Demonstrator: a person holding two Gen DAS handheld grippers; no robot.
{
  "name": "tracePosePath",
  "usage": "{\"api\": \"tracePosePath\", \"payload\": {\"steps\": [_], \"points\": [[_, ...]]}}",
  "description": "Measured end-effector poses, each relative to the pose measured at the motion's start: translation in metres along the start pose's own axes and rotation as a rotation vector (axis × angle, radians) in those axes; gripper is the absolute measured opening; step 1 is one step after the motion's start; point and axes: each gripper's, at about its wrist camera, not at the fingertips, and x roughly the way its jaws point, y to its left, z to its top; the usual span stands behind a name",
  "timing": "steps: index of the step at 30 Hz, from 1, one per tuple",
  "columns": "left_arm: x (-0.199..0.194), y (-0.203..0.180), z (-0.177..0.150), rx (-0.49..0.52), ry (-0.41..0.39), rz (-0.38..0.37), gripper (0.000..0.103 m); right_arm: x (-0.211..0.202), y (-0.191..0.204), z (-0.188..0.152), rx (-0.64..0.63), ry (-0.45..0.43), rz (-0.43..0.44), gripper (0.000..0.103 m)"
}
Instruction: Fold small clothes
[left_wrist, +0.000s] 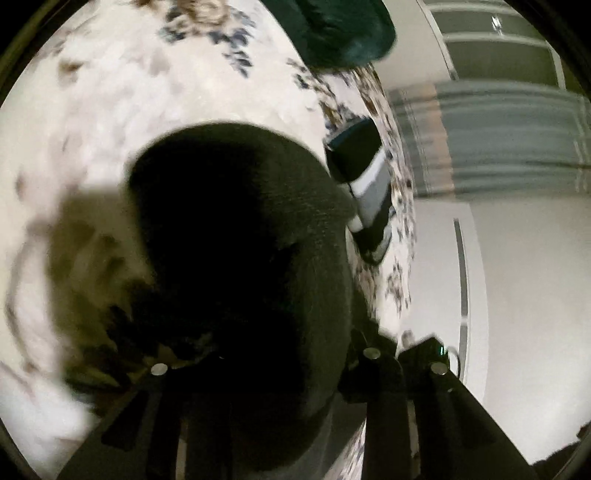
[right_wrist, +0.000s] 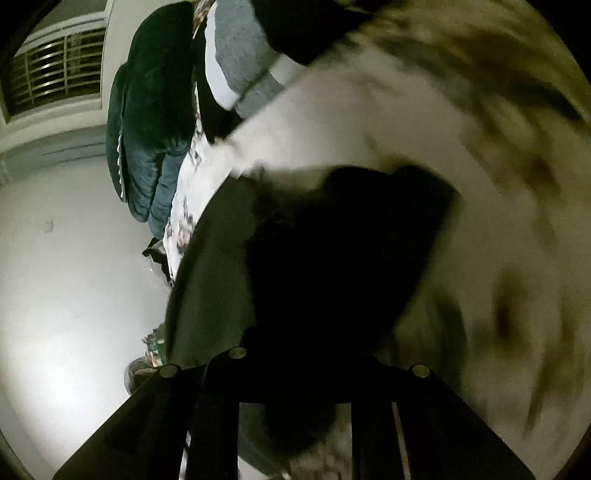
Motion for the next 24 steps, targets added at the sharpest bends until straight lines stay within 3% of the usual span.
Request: {"api": "tracePosePath", "payload": {"steps": [4,7,9,12,16,20,24], "points": [[0.010,0.014,-0.007,0.042,0.116,0.054,0.027,-0.018,-0.013,-0.097,0.082,0.019,-0.028,0.018],[0.024,0.039,-0.023,0.045,0.180,0.126,0.039,0.001,-0.016,-0.155,0.101,0.054,-0.079,0.018],[0.026,0.044,-0.029,0.034,0.177,0.138,0.050,0.017,-0.031,-0.171,0.126,0.088,-0.136,0.020],[0.013,0.045,-0.039,0.013,0.135,0.140,0.055,0.026,-0.040,-0.172,0.107,0.129,-0.245,0.038],[-0.012,0.042,-0.053,0.005,0.047,0.169,0.055,-0.002,-0.028,-0.169,0.052,0.168,-0.339,0.059],[-0.030,0.044,-0.066,0.024,-0.011,0.234,0.055,-0.039,0.010,-0.155,-0.033,0.162,-0.416,0.062],[-0.042,0.045,-0.063,0.057,-0.045,0.272,0.055,-0.046,0.065,-0.104,-0.176,0.089,-0.452,0.066]]}}
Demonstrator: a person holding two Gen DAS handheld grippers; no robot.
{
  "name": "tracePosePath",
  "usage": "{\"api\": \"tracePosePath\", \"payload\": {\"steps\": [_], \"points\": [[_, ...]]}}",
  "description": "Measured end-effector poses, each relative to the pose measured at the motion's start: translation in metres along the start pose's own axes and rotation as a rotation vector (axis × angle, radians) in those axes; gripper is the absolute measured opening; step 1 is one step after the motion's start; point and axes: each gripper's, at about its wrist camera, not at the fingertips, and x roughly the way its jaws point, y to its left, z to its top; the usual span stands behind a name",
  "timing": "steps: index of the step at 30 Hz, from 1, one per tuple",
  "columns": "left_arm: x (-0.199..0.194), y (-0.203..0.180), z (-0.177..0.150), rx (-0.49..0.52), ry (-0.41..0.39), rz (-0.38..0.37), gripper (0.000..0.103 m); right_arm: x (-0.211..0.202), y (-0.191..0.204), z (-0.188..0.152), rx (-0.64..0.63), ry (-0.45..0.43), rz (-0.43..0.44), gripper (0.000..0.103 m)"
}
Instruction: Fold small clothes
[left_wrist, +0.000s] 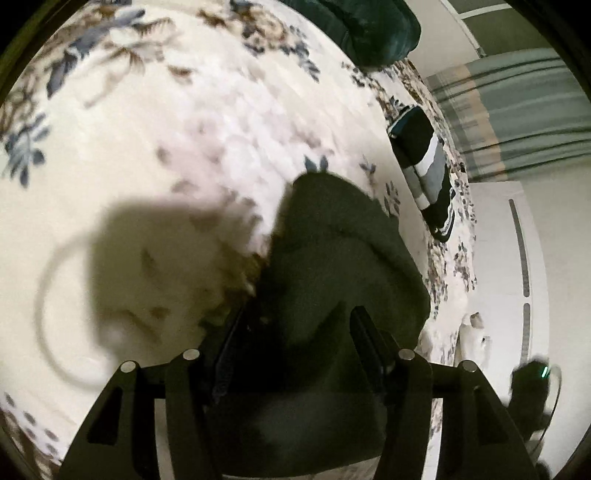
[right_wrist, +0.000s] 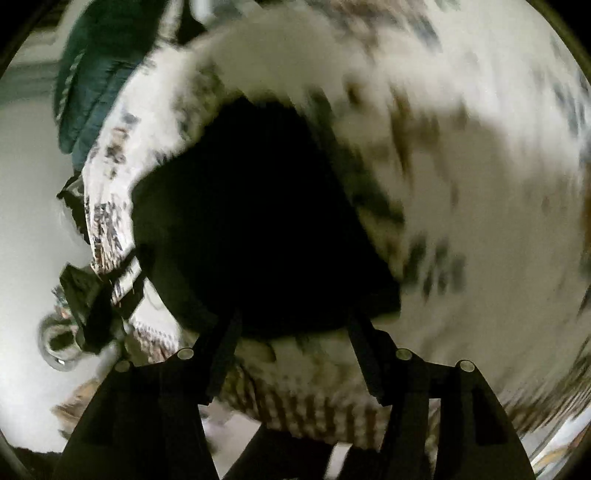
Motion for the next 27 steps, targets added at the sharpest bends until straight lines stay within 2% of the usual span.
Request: {"api": "tracePosePath", "payload": {"steps": [2,5,7,9,10,11,12,13,17,20,24,27], "points": [[0.004,0.000,0.013,-0.003,-0.008,-0.005,0.055,0.005,0.011,0.040,-0.091,-0.039,-0.039,0.075],[0.020,-0.003,0.040,0.001,0.003,-0.034,0.055,0.036,0.010,0.093,-0.165,-0.037,-0.096,0.076],[0.036,-0.010,0.058,0.024,0.031,-0.060,0.055,0.072,0.004,0.119,-0.164,0.020,-0.088,0.076],[0.052,-0.014,0.071,0.034,0.060,-0.083,0.055,0.096,-0.008,0.131,-0.146,0.061,-0.023,0.075],[0.060,-0.015,0.077,0.028,0.065,-0.104,0.054,0.099,-0.008,0.136,-0.135,0.049,-0.001,0.064],[0.062,-0.014,0.079,0.020,0.057,-0.122,0.051,0.100,-0.008,0.138,-0.127,0.020,0.034,0.039],[0.063,-0.014,0.083,0.012,0.032,-0.140,0.025,0.097,-0.005,0.140,-0.121,-0.019,0.047,0.026],[0.063,-0.015,0.086,0.005,0.018,-0.155,0.016,0.090,-0.002,0.139,-0.109,-0.069,0.043,0.014],[0.051,-0.013,0.087,-0.031,-0.007,-0.182,0.016,0.062,0.005,0.133,-0.060,-0.178,0.085,0.010],[0.050,-0.008,0.088,-0.049,-0.010,-0.167,0.016,0.044,0.011,0.136,-0.047,-0.221,0.103,0.010],[0.066,0.003,0.098,-0.091,0.017,-0.134,0.017,0.060,0.020,0.165,-0.047,-0.200,0.040,0.009],[0.076,0.012,0.105,-0.156,0.058,-0.151,0.026,0.088,0.015,0.183,-0.011,-0.131,-0.011,0.010]]}}
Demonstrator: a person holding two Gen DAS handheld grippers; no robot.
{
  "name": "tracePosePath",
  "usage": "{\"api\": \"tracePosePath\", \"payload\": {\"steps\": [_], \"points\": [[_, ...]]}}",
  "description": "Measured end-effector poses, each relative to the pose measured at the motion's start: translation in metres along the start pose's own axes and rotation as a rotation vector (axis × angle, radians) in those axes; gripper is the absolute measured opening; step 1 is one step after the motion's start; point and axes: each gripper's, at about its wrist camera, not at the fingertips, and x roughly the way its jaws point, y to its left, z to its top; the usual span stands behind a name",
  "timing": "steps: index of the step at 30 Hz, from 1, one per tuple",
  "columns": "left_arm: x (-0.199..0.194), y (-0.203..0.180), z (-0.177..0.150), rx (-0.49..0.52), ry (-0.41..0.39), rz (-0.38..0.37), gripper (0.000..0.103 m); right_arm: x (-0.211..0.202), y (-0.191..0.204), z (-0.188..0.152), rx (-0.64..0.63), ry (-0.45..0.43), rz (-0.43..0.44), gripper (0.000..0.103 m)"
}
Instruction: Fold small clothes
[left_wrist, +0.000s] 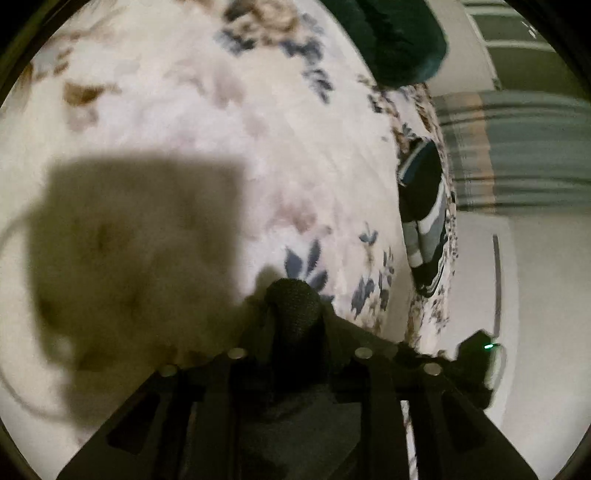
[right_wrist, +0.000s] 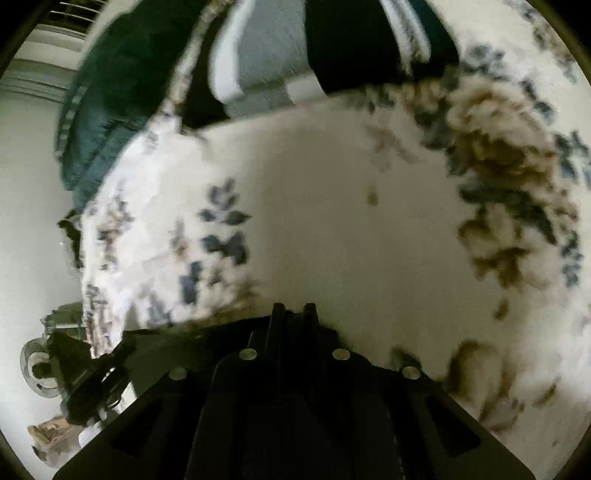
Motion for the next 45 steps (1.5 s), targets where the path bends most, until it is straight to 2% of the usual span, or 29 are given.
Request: {"api": "tracePosePath", "payload": {"steps": [1,2,3,4,5,9,12,14,16,19,22,25,28,30,35,39,41,42,43,44,45], "points": [[-0.003,0.001,0.001,-0.015,-0.005,-0.010,0.028,0.005,-0.003,0.002,0.003,0.026,-0.006,0.012],[-0.008,0.000,0.001,-0.020,-0.014,-0.014,0.035,0.006,-0.009,0.001,0.018,0.063,0.012,0.019],[-0.016,-0.002,-0.001,-0.023,-0.026,-0.020,0.048,0.005,-0.013,-0.002,0.032,0.071,0.021,0.026],[-0.023,-0.004,-0.004,-0.021,-0.034,-0.033,0.051,-0.001,-0.019,-0.007,0.044,0.073,0.028,0.040],[-0.031,-0.006,-0.010,-0.011,-0.041,-0.045,0.054,-0.009,-0.025,-0.015,0.047,0.080,0.041,0.047],[-0.059,-0.015,-0.042,0.078,-0.054,0.028,0.056,-0.037,-0.060,-0.072,0.080,0.150,0.039,0.050],[-0.075,-0.017,-0.072,0.141,-0.070,0.139,0.056,-0.042,-0.091,-0.122,0.167,0.210,0.035,0.050],[-0.084,-0.014,-0.097,0.162,-0.081,0.251,0.056,-0.041,-0.106,-0.150,0.227,0.226,0.039,0.050],[-0.093,-0.006,-0.121,0.158,-0.094,0.343,0.056,-0.039,-0.113,-0.170,0.278,0.211,0.067,0.050],[-0.102,0.010,-0.157,0.176,-0.119,0.514,0.056,-0.044,-0.110,-0.187,0.312,0.137,0.105,0.050],[-0.093,0.044,-0.183,0.158,-0.066,0.639,0.056,-0.037,-0.100,-0.196,0.296,0.110,0.067,0.050],[-0.081,0.076,-0.194,0.119,-0.036,0.634,0.058,-0.042,-0.094,-0.202,0.291,0.071,0.044,0.050],[-0.076,0.084,-0.190,0.120,-0.061,0.607,0.075,-0.058,-0.086,-0.213,0.296,0.033,0.072,0.050],[-0.072,0.086,-0.186,0.107,-0.063,0.578,0.095,-0.065,-0.082,-0.219,0.297,0.035,0.101,0.050],[-0.067,0.091,-0.177,0.070,-0.050,0.589,0.102,-0.039,-0.096,-0.228,0.363,0.130,0.160,0.050],[-0.069,0.087,-0.173,0.072,-0.027,0.618,0.102,-0.013,-0.105,-0.230,0.445,0.147,0.214,0.050],[-0.080,0.077,-0.173,0.088,-0.061,0.664,0.102,-0.008,-0.104,-0.231,0.470,0.130,0.220,0.048],[-0.087,0.069,-0.175,0.100,-0.085,0.689,0.102,-0.008,-0.102,-0.231,0.474,0.110,0.226,0.044],[-0.095,0.059,-0.177,0.119,-0.115,0.733,0.102,-0.008,-0.100,-0.231,0.469,0.098,0.211,0.021],[-0.103,0.050,-0.180,0.142,-0.143,0.772,0.102,-0.011,-0.097,-0.232,0.467,0.077,0.202,0.009],[-0.112,0.036,-0.184,0.177,-0.177,0.814,0.102,-0.014,-0.095,-0.231,0.470,0.062,0.199,0.008]]}}
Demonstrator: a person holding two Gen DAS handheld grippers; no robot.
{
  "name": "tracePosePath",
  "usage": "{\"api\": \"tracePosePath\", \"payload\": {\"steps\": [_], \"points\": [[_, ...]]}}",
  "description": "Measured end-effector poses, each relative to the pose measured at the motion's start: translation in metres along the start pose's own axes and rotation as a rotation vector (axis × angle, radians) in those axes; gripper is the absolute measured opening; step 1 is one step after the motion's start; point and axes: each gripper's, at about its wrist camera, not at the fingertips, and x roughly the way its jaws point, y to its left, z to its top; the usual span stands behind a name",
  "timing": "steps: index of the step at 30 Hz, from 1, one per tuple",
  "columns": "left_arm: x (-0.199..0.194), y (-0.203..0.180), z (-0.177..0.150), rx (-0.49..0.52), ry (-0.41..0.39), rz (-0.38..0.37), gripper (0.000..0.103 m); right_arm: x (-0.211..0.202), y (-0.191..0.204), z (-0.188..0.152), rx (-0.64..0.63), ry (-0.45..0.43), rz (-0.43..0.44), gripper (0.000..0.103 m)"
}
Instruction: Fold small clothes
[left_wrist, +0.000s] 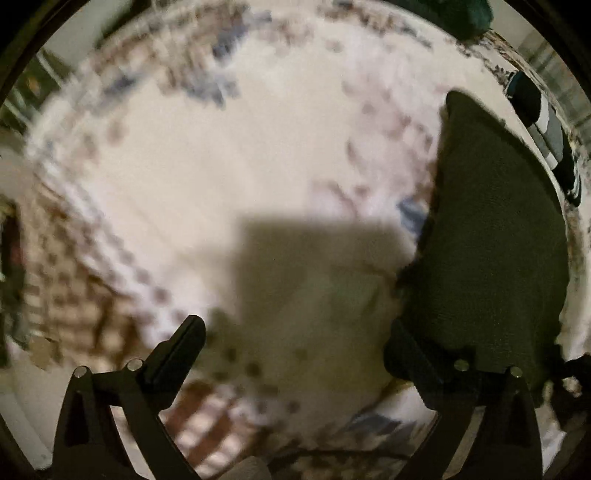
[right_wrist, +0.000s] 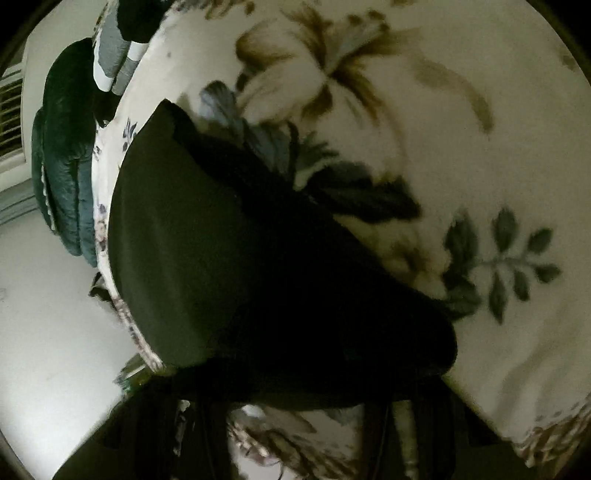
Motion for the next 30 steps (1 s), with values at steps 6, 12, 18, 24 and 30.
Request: {"api": "tracePosePath", "payload": {"steps": [6,12,18,24,30], "points": [[-0.041,-0.040,-0.007,0.096,-0.061,0.025,0.102,-0.038,0.020,-0.022,-0.075,-0.081,-0.027,0.006],[-0.022,-0.058,0.000,0.114,-0.037,-0.043,0.102,-0.049,0.007,-0.035,-0.064,-0.070,-0.116,0.006],[-0.014,-0.065,0.003,0.118,-0.011,-0.063,0.102,-0.028,-0.008,-0.007,-0.049,0.076,-0.182,0.022],[-0.009,-0.059,0.022,0.152,-0.058,-0.080,0.102,-0.063,0.105,0.021,-0.409,-0.038,-0.257,0.045],[0.013,-0.067,0.041,0.189,-0.048,-0.135,0.102,0.046,0.294,0.032,-0.857,0.215,-0.140,0.052]]}}
